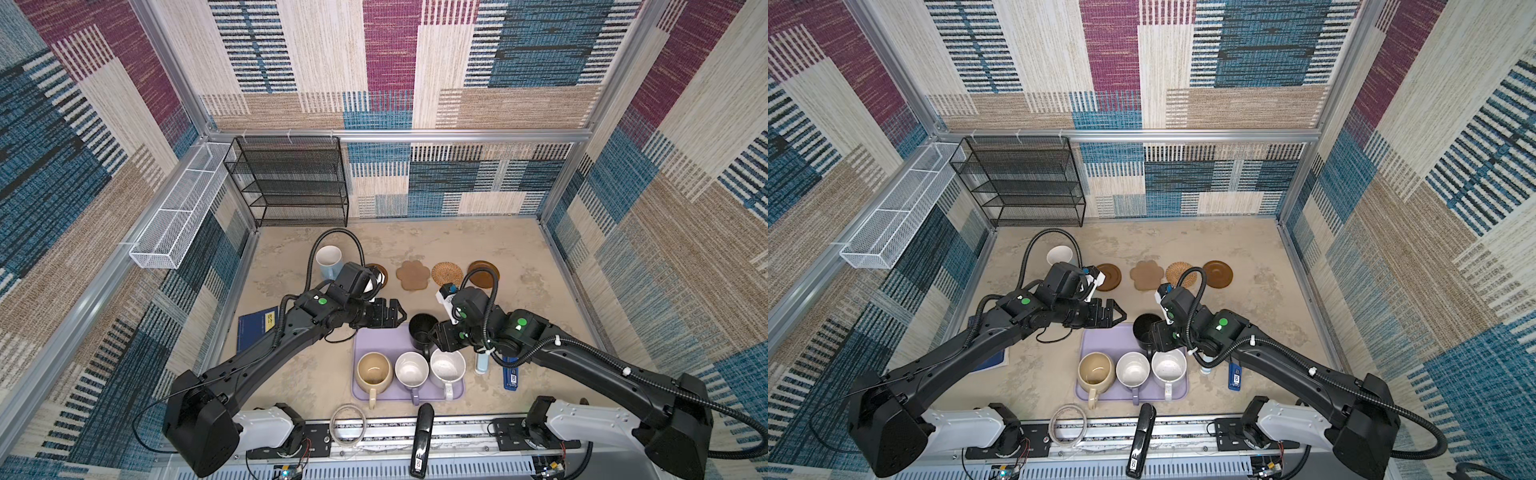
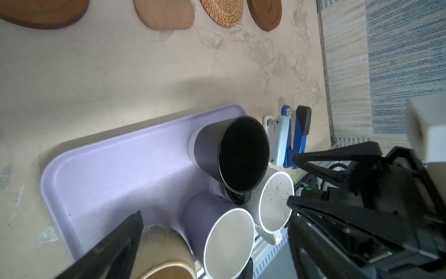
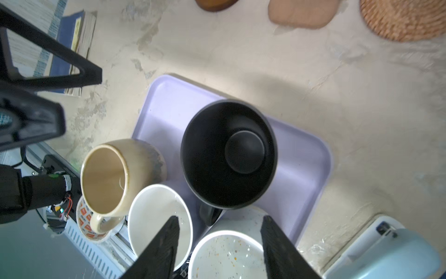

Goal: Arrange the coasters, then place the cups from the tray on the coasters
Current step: 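Move right gripper over the black mug on the tray while left gripper withdraws, then grasp the black mug rim with right gripper and lift it off the tray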

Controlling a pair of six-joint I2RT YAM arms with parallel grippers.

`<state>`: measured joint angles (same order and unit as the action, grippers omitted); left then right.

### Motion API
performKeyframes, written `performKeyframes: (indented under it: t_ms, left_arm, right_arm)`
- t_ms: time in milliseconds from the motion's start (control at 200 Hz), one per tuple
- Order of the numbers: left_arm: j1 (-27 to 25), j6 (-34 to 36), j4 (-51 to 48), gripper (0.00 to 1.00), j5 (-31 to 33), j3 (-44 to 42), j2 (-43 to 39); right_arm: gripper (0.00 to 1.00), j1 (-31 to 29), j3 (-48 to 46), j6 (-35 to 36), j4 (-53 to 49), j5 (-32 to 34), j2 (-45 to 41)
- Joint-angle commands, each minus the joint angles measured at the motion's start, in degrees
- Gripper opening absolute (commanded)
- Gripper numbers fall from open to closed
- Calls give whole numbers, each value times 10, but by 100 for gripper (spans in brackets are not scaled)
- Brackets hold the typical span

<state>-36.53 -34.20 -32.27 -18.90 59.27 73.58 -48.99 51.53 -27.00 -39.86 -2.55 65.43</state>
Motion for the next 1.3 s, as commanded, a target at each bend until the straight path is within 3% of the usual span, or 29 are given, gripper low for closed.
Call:
performKeyframes:
  t_ms: [0, 175, 546, 1297]
  left_arm:
    - [-3, -33, 56, 96, -13, -28, -17]
    - [-4, -54, 87, 96, -31, -72, -23]
    - [-8, -69, 113, 95, -34, -81, -13]
    - [-9, -74, 134, 94, -28, -85, 1]
  right_arm:
    - [52, -24, -3, -22, 7, 11, 13]
    - [48, -61, 1, -32, 7, 44, 40]
    - [38, -65, 2, -26, 36, 44, 81]
    - [34, -61, 40, -23, 41, 124, 172]
